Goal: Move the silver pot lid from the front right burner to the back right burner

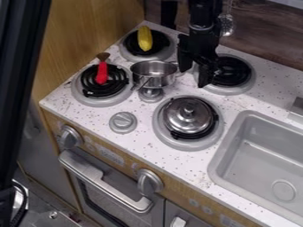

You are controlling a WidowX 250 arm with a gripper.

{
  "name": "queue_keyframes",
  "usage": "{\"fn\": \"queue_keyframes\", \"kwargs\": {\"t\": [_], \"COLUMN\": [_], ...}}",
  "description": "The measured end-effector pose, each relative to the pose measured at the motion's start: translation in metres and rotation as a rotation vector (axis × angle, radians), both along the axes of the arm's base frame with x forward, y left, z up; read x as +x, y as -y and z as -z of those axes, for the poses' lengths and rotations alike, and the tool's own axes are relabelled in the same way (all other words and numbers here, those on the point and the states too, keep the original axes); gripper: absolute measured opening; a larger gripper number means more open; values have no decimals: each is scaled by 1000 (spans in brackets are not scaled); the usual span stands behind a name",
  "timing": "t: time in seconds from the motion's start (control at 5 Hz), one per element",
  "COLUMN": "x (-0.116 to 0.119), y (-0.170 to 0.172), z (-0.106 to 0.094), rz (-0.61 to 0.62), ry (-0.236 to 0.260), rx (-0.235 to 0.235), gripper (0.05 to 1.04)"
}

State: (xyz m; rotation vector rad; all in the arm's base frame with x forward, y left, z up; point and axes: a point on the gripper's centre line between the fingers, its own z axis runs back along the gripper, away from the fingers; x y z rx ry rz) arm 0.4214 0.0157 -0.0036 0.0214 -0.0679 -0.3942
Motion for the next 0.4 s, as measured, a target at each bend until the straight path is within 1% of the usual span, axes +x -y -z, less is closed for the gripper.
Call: {"fn": "queue_keyframes", "kwargs": {"t": [0.2,0.4], "x": [-7,-24], "y": [0,3], "z": [17,37], "rz": [-1,-11], "ry": [-44,-91], "rx": [-3,-20], "gripper": [999,999]}}
